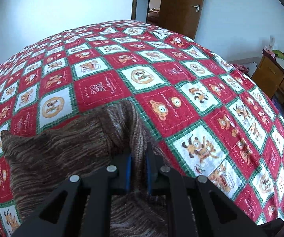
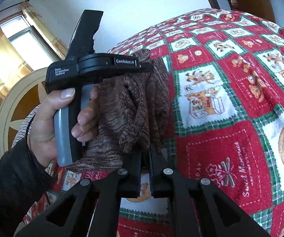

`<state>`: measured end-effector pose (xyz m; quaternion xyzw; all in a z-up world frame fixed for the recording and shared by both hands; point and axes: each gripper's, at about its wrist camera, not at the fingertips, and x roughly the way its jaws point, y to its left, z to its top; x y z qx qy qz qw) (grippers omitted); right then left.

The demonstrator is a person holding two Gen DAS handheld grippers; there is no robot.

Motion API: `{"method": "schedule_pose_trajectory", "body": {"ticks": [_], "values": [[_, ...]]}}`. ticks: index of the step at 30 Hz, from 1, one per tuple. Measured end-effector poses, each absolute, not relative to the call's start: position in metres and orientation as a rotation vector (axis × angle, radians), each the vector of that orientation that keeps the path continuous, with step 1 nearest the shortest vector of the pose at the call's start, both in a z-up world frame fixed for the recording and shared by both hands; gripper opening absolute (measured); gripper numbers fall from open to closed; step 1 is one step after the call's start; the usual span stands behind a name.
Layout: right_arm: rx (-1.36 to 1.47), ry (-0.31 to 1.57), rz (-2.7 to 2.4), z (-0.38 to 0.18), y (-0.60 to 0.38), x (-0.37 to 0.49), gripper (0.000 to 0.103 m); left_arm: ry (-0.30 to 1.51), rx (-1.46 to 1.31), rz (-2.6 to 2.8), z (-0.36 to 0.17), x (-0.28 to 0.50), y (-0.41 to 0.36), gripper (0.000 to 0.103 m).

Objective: Fold small clothes
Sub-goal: 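Lay the folded sweater on the quilt and open both tools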

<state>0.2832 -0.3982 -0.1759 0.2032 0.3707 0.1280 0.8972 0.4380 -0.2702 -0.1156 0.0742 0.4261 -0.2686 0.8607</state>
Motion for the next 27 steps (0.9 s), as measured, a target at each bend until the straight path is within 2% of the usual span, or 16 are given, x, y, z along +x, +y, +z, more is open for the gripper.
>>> {"method": "schedule_pose_trajectory", "body": {"ticks": [1, 2, 4, 5, 9, 12, 13, 14, 16, 19, 20, 22, 25, 27], "values": [[0.426, 0.772, 0.26, -0.178, -0.4, 0.283, 0.006, 0.894, 0.163, -0.563, -0.116, 0.438, -0.272, 0.014], [0.438, 0.778, 0.256, -0.181, -0.403, 0.284, 0.006, 0.9, 0.171, -0.553, -0.116, 0.437, -0.272, 0.021], [0.481, 0.788, 0.267, -0.186, -0.411, 0.282, 0.006, 0.904, 0.138, -0.571, -0.108, 0.432, -0.266, 0.022], [0.494, 0.788, 0.27, -0.187, -0.415, 0.28, 0.006, 0.894, 0.126, -0.579, -0.103, 0.426, -0.26, 0.026], [0.486, 0.788, 0.188, -0.188, -0.43, 0.269, 0.007, 0.801, 0.154, -0.564, -0.086, 0.389, -0.225, 0.059], [0.403, 0.722, 0.06, -0.17, -0.434, 0.261, 0.015, 0.746, 0.208, -0.501, -0.092, 0.36, -0.189, 0.061], [0.378, 0.695, 0.047, -0.162, -0.432, 0.26, 0.022, 0.747, 0.22, -0.477, -0.098, 0.353, -0.175, 0.062], [0.355, 0.666, 0.067, -0.151, -0.425, 0.263, 0.044, 0.751, 0.235, -0.444, -0.106, 0.347, -0.163, 0.064], [0.302, 0.638, 0.114, -0.136, -0.405, 0.273, 0.077, 0.764, 0.236, -0.432, -0.121, 0.339, -0.147, 0.068], [0.225, 0.606, 0.238, -0.121, -0.367, 0.297, 0.075, 0.818, 0.239, -0.387, -0.142, 0.34, -0.139, 0.073], [0.203, 0.632, 0.255, -0.121, -0.355, 0.313, 0.063, 0.832, 0.211, -0.387, -0.145, 0.341, -0.137, 0.074], [0.217, 0.68, 0.293, -0.123, -0.342, 0.34, 0.049, 0.837, 0.171, -0.383, -0.147, 0.341, -0.133, 0.076], [0.247, 0.743, 0.33, -0.135, -0.341, 0.378, 0.049, 0.824, 0.166, -0.39, -0.152, 0.338, -0.133, 0.078], [0.239, 0.805, 0.186, -0.155, -0.362, 0.401, 0.049, 0.825, 0.153, -0.39, -0.153, 0.336, -0.13, 0.084]]}}
